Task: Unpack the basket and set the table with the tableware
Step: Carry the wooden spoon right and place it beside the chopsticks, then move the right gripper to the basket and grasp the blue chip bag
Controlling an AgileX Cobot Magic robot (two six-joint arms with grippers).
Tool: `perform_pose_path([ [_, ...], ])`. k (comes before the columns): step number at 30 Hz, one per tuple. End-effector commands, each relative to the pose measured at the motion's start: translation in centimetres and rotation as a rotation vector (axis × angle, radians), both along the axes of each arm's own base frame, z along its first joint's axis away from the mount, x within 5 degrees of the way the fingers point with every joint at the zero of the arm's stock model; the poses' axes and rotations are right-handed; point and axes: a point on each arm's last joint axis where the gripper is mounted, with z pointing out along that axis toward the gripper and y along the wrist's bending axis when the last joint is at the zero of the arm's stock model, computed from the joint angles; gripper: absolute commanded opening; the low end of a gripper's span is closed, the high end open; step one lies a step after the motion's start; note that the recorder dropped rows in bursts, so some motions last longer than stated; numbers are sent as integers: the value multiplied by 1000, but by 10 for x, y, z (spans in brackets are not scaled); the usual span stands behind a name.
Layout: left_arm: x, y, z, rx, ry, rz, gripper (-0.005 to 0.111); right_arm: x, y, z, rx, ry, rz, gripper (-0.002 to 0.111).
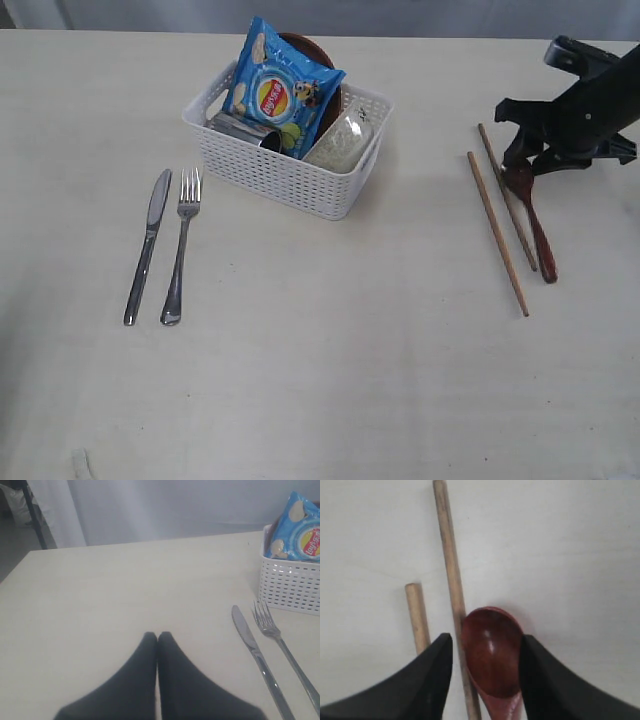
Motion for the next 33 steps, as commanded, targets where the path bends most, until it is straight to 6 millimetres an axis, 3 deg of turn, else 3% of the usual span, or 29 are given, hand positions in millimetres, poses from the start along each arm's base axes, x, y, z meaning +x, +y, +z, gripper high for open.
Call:
perform_pose_path([
  [1, 0, 0, -1, -2, 0, -5, 0, 14, 5, 46, 87, -75, 14, 41],
  [4, 0, 0, -1, -2, 0, -5, 0, 25, 28, 99, 263, -205, 135, 41],
  [7, 0, 0, -1, -2, 0, -5, 0, 31, 64, 126, 276, -324, 338, 41],
  [9, 0, 0, -1, -2, 0, -5, 0, 33, 89, 131, 243, -387, 468, 42],
  [14, 0, 0, -1, -2, 0, -5, 0, 40, 133, 122, 242, -414, 629, 61],
  [20, 0, 0, -1, -2, 0, -5, 0, 60, 165, 89, 311, -368, 671, 58],
  [24, 0, 0, -1, -2, 0, -5, 0, 64, 173, 62, 385, -290, 672, 42],
  [33, 0, 0, -1, 2, 0, -5, 0, 66, 178, 54, 419, -311, 688, 42],
])
